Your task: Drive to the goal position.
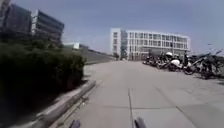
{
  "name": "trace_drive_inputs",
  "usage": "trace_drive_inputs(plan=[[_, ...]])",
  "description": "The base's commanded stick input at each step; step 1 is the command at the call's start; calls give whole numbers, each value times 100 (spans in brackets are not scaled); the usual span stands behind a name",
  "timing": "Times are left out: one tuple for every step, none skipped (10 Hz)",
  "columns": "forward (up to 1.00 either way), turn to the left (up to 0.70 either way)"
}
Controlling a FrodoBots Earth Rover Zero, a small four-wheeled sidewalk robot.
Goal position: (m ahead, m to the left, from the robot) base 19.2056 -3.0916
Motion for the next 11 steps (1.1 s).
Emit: trace_drive_inputs(plan=[[70,1],[70,1],[70,1],[70,1],[70,1],[70,1],[70,1],[70,1],[70,5],[70,15],[70,25]])
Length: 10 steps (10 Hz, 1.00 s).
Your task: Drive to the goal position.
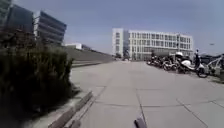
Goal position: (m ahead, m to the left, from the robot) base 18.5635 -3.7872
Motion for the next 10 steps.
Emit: trace_drive_inputs(plan=[[70,24],[70,20],[70,6],[70,1],[70,1],[70,1],[70,1],[70,1],[70,1],[70,1]])
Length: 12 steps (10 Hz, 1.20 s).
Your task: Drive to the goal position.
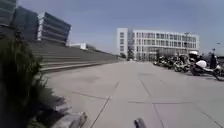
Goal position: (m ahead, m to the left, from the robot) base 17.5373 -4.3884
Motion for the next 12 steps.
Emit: trace_drive_inputs(plan=[[70,1],[70,1],[70,1],[70,1],[70,1],[70,1],[70,1],[70,1],[70,1],[70,1],[70,1],[70,1]])
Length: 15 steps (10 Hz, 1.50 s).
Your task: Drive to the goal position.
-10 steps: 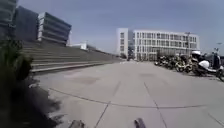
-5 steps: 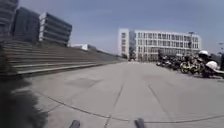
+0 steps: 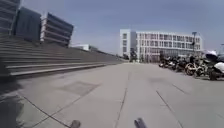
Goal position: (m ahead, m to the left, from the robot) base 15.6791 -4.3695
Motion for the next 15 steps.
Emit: trace_drive_inputs(plan=[[70,1],[70,1],[70,1],[70,1],[70,1],[70,1],[70,1],[70,1],[70,1],[70,1],[70,16],[70,5],[70,1],[70,1],[70,1]])
